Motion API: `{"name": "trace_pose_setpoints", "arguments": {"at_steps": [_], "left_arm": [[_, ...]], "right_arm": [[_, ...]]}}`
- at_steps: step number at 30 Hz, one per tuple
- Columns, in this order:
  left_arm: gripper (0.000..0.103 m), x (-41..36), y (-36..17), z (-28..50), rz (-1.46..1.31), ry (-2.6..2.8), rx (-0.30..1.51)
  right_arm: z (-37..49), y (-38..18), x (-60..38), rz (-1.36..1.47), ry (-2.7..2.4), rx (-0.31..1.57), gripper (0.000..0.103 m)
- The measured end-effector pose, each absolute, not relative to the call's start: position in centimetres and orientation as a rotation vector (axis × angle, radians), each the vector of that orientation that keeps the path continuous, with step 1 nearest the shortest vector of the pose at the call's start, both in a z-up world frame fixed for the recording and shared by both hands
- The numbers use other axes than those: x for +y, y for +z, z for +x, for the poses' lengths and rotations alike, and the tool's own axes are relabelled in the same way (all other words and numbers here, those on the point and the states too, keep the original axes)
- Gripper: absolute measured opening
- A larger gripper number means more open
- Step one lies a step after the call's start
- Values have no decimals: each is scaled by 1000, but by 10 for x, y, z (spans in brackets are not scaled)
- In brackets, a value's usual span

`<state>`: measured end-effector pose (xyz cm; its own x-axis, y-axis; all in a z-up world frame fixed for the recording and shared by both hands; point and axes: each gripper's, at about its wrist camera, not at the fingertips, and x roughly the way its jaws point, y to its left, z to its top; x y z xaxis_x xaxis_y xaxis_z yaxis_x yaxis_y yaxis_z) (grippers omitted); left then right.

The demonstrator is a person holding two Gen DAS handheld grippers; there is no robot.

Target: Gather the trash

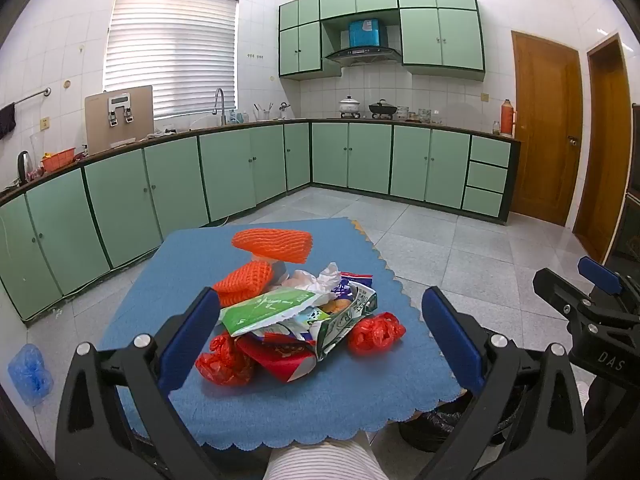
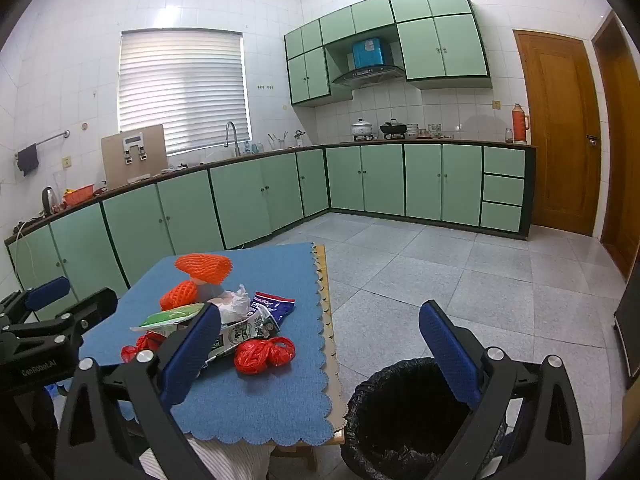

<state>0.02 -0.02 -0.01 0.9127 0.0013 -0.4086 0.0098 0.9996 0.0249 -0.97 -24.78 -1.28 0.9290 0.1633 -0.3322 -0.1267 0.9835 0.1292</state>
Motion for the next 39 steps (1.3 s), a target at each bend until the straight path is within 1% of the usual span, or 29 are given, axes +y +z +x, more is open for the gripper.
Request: {"name": "trace_pose_setpoints", "arguments": {"at_steps": [30,32,34,39], "left_arm": [[98,2,-5,0,30,0,424],[98,6,-9,2,37,12,417],[98,12,-11,5,32,24,414],[98,44,-21,22,-5,85,410]], "right_arm": [[-10,-11,-250,110,150,349,97],[-7,-11,-251,107,153,349,97],[5,-23,-246,104,152,349,97],[14,-30,-241,122,168,359,97]]}}
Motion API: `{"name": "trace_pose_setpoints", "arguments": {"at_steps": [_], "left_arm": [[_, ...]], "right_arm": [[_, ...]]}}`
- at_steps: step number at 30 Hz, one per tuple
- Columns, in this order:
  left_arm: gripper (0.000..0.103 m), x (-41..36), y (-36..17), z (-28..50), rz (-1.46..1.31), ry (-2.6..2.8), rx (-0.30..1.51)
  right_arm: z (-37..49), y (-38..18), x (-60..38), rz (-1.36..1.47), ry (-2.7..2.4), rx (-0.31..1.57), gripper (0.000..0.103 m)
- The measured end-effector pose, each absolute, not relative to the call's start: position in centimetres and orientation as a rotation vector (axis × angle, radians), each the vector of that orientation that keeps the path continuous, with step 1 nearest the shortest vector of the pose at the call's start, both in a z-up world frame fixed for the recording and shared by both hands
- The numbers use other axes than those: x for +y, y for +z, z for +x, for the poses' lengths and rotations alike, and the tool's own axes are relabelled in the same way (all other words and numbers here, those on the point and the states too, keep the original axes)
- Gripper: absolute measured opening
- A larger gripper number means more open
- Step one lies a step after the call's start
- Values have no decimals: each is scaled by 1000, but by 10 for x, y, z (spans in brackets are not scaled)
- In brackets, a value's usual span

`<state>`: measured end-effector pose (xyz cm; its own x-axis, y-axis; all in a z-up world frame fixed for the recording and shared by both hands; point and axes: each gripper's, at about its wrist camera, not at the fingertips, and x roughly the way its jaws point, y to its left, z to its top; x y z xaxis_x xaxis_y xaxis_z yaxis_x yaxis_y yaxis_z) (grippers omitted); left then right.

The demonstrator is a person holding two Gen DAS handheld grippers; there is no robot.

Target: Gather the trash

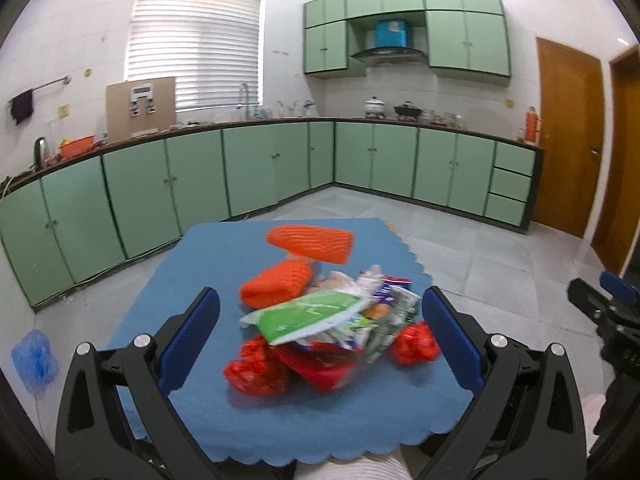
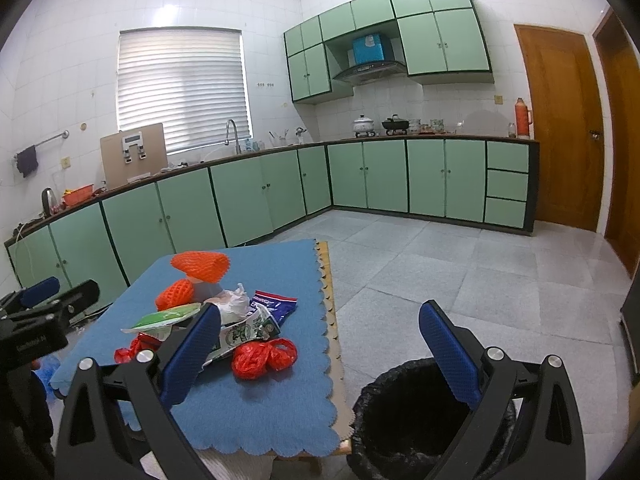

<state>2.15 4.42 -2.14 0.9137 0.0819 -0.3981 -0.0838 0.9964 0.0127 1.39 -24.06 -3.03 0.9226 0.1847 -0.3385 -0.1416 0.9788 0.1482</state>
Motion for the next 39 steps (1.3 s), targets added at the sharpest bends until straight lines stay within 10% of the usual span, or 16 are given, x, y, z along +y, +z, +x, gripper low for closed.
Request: {"name": "trace_pose_setpoints", "arguments": {"at_steps": [39], "left_arm": [[98,113,-87,80,-31,172,573]], "right_arm": [[120,-92,-138,21,246,560,89]]}}
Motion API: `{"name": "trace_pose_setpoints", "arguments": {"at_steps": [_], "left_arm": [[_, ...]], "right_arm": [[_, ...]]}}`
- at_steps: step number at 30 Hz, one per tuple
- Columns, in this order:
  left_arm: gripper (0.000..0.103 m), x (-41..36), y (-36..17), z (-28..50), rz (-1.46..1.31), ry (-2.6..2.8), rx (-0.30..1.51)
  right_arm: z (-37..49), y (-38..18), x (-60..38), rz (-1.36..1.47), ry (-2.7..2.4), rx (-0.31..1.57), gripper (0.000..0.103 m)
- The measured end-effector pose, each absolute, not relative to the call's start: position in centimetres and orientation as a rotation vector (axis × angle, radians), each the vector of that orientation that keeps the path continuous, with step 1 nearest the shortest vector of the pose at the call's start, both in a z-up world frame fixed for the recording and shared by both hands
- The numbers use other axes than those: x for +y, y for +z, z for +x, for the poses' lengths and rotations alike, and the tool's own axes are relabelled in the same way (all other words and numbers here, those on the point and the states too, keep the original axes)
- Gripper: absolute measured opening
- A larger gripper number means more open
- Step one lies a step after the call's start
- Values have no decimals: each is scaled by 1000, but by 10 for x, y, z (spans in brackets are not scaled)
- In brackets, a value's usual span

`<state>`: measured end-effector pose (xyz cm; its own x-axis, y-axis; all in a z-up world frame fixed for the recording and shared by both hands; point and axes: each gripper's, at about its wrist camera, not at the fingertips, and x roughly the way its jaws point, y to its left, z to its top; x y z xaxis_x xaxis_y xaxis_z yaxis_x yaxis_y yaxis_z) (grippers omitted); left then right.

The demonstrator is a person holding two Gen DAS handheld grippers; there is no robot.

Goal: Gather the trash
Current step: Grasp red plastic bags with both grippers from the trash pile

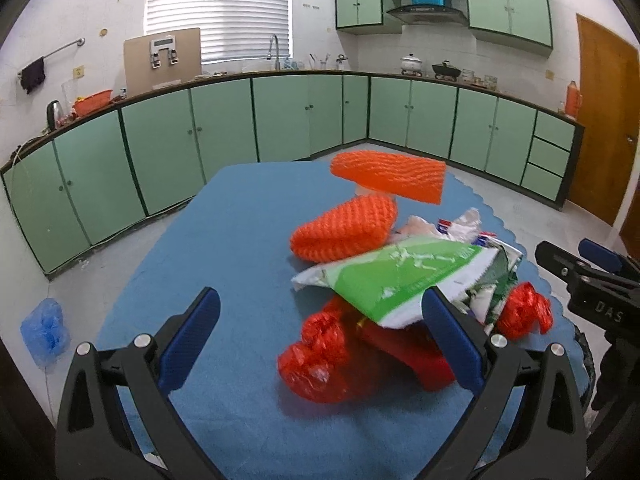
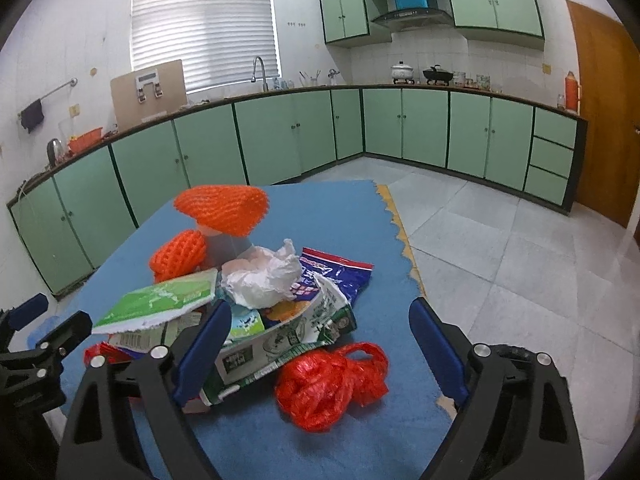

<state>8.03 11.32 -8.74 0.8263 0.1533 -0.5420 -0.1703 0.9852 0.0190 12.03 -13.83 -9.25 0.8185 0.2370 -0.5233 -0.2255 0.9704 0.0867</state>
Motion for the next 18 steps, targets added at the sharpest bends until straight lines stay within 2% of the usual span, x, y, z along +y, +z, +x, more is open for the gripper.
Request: {"name": "trace_pose_setpoints", "arguments": {"at_steps": [10,16,18], "left_arm": [[98,108,-109,70,-26,155,598],[98,111,-116,72,-24,163,615],[98,112,-120,73,-23,169,625]], "right_arm": [[119,-123,-142,-4,246,618,88],[125,-140,-139,-10,282,654,76],[128,-147,-138,-14,311,681,65]]}}
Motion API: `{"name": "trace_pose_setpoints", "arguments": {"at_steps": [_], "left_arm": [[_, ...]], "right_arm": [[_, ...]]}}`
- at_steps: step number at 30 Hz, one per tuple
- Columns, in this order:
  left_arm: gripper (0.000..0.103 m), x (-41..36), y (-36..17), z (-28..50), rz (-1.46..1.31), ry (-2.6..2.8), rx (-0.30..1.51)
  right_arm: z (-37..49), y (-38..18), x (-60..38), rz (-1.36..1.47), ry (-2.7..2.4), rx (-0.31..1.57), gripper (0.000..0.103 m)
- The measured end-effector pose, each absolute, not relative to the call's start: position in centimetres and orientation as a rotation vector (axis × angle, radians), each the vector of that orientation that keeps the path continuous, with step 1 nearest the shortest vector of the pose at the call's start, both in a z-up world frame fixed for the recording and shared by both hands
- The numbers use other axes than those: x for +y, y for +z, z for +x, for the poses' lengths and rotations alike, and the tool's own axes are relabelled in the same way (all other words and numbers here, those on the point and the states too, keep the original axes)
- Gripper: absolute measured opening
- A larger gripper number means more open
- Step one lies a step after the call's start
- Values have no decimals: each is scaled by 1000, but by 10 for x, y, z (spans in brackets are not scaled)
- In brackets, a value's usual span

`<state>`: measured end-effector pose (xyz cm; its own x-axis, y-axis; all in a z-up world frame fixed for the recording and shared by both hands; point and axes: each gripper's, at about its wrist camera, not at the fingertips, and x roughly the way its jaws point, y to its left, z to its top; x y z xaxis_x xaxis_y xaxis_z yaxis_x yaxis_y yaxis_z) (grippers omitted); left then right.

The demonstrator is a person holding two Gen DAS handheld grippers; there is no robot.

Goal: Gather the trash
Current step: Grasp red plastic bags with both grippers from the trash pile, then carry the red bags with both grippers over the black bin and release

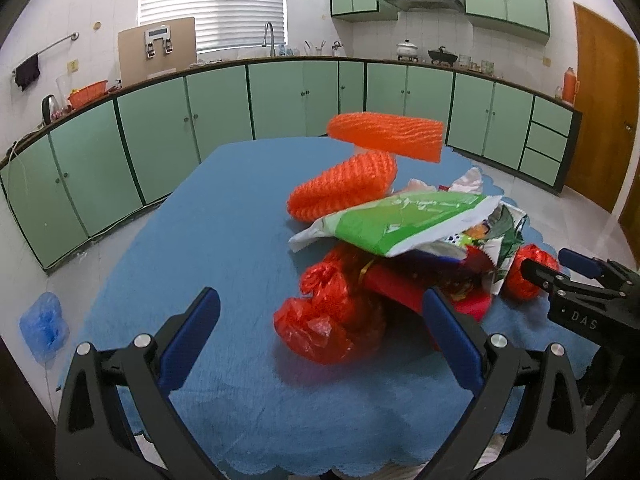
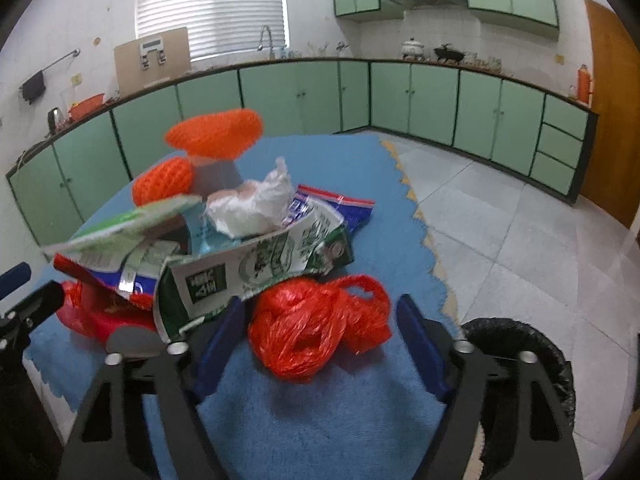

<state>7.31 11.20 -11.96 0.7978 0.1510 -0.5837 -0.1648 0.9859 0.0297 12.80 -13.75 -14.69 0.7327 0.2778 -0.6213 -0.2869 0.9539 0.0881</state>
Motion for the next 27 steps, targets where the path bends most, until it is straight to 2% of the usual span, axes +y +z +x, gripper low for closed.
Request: {"name": "trace_pose_setpoints", "arguments": {"at_steps": [5,9,12,19,22,27], "left_arm": [[96,119,-128,77,-18,177,650],[77,123,-136,83,-23,170,678],[68,125,-143,88,-37,159,703],[32,124,-152,90,-58,100,698],[24,123,-152,88,-52,102,686],[18,129,-145,83,-66,152,664]], "right_arm": [[129,-152,-139,-2,365,692,47],[127,-150,-140,3,389,688,36],[126,-148,-142,10,391,683,33],[119,-134,-144,-5,391,640,29],[118,-130,-145,-7,383,632,28],[118,-123,-151,-6,343,625,27]]}}
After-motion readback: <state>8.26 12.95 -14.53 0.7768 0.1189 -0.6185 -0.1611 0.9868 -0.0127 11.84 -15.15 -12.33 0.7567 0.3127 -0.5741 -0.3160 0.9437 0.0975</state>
